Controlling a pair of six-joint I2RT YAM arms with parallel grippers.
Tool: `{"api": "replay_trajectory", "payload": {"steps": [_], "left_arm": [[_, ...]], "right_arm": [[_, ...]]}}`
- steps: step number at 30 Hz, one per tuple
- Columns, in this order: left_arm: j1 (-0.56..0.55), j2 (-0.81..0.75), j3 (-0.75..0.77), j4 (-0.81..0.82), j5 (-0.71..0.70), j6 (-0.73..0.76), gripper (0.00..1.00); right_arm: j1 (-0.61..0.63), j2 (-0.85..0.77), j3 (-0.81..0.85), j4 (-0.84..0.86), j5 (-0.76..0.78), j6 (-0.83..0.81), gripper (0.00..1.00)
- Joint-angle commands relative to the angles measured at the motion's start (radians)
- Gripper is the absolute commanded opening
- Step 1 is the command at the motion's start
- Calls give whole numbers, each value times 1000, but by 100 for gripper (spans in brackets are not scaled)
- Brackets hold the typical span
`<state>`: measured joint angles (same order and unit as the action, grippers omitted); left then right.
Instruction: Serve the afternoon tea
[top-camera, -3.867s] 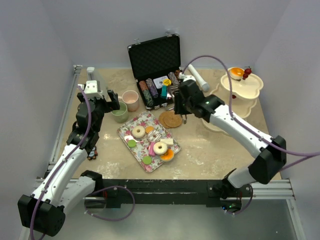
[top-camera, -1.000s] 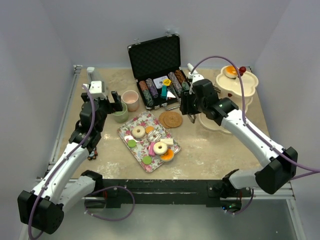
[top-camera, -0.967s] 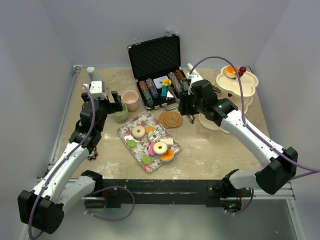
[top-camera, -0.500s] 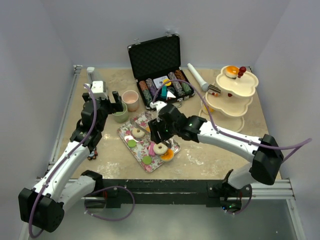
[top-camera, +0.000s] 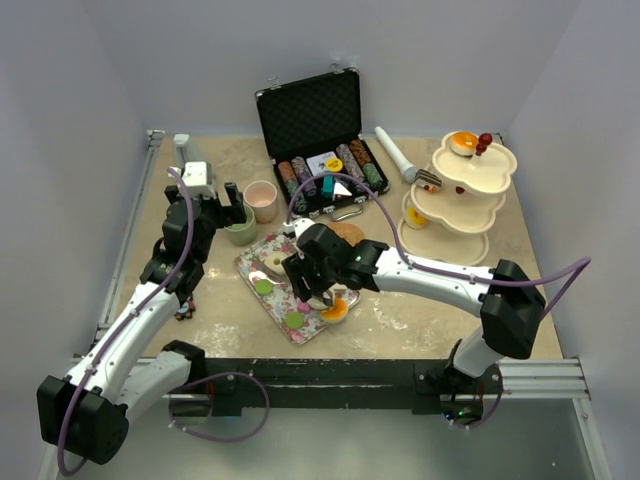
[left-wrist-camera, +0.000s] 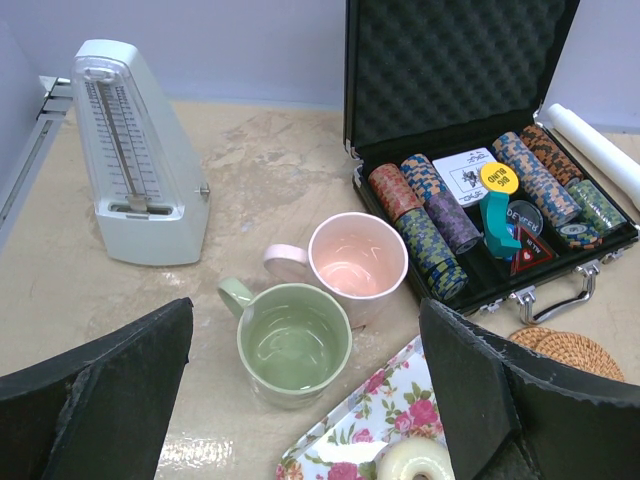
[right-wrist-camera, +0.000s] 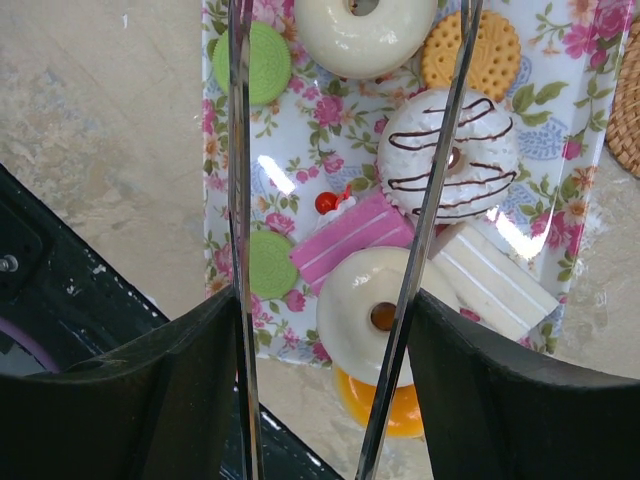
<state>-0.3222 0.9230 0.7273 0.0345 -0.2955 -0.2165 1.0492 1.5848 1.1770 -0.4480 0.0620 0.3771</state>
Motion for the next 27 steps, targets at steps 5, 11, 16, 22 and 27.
{"api": "replay_trajectory", "payload": {"steps": [5, 11, 16, 22, 27], "left_arm": [[-5, -1, 52, 18, -2, 16, 100], [-5, -1, 52, 18, 1, 14, 100], [-5, -1, 52, 16, 1, 14, 100], [-5, 2, 54, 16, 1, 14, 100], [-5, 4, 54, 16, -2, 16, 100]], "right_arm": [[35, 18, 64, -23, 53, -3, 64], [43, 29, 59, -57, 82, -1, 64], [51, 37, 59, -67, 108, 0, 61], [52, 43, 81, -60, 122, -4, 53], [52, 47, 114, -73, 170, 3, 41]]}}
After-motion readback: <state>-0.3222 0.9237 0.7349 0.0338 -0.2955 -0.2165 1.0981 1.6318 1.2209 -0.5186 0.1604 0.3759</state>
